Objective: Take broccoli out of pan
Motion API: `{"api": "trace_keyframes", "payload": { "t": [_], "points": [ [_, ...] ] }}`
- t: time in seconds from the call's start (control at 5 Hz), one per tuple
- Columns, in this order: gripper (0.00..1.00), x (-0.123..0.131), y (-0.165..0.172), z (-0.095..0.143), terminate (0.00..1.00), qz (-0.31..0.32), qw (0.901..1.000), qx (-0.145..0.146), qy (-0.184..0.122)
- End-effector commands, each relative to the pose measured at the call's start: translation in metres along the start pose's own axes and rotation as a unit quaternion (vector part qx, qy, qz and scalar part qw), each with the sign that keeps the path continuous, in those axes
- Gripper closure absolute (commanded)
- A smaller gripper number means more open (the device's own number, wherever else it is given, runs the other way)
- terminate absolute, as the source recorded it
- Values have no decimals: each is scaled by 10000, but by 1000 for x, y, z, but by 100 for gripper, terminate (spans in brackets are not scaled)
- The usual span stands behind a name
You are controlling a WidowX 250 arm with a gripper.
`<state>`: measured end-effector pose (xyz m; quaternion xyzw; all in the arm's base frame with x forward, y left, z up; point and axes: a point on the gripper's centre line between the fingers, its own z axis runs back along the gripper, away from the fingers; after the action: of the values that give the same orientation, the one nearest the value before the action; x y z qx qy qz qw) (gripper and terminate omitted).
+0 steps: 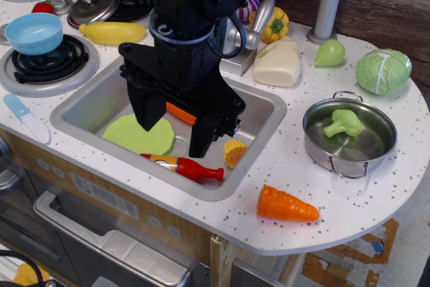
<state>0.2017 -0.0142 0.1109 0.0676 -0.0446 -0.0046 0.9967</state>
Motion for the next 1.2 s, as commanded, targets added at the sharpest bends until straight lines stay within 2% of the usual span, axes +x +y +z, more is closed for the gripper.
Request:
{"api": "trace_keyframes", "payload": {
  "t": [0.0,0.2,0.4,0.6,0.8,1.0],
  "points": [
    [0,0,0,0,0,0,10000,0,0],
    [0,14,-30,-3,0,82,9999,-75,-59],
    [0,46,-60,-2,0,114,9987,-418,-260],
    [0,86,-96,0,0,263,9974,-530,-404],
    [0,122,-113,-2,0,714,9953,-590,-298],
    [0,146,-117,-11,0,1027,9925,-558,-351]
  ]
}}
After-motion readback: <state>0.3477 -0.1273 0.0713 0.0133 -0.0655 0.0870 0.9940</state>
